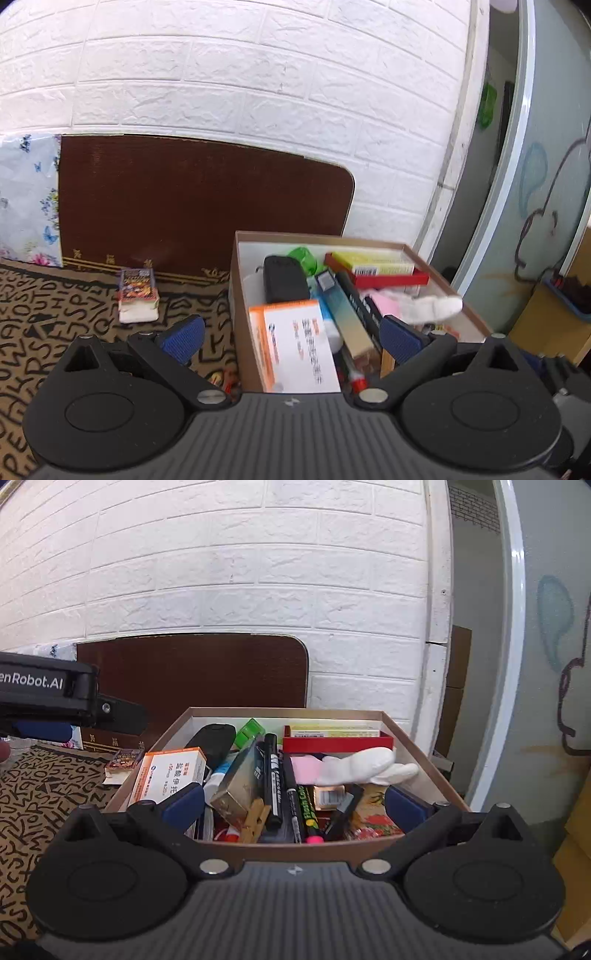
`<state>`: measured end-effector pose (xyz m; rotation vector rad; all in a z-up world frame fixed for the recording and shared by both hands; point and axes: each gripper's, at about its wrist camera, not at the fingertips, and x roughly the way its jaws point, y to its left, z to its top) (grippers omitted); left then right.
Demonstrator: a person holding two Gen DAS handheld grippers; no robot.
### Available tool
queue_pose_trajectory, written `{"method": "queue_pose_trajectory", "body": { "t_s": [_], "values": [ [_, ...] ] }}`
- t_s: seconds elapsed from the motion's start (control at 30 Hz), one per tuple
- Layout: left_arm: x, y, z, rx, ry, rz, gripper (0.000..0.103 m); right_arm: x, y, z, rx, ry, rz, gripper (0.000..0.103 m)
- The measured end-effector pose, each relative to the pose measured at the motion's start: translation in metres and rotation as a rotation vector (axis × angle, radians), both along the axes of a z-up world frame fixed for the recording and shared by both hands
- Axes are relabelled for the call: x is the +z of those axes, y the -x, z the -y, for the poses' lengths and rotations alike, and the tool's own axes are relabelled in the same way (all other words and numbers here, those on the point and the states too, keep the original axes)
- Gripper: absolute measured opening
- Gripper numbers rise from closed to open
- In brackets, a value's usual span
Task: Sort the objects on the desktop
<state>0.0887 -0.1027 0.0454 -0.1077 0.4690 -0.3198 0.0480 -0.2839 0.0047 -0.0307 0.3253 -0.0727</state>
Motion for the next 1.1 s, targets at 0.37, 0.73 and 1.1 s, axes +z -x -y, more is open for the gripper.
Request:
{"method": "queue_pose_trajectory", "body": {
  "t_s": [0.37, 0.73, 1.1],
  "values": [
    [-0.016, 0.036, 0.014, 0.001, -0.078, -0.070, 0.103, -0.008, 0.043, -0.001, -0.059, 0.023, -0.038, 0.101],
    [-0.030, 0.055, 0.021, -0.022, -0.095, -0.128, 0.103, -0.020, 0.065, -0.005, -0.094, 0.032, -0.087, 0.101],
    [-0.033, 0.062, 0.020, -0.060, -0.081, -0.122, 0.103, -0.023, 0.066, -0.013, -0.089, 0.039, -0.110, 0.101]
  ]
}}
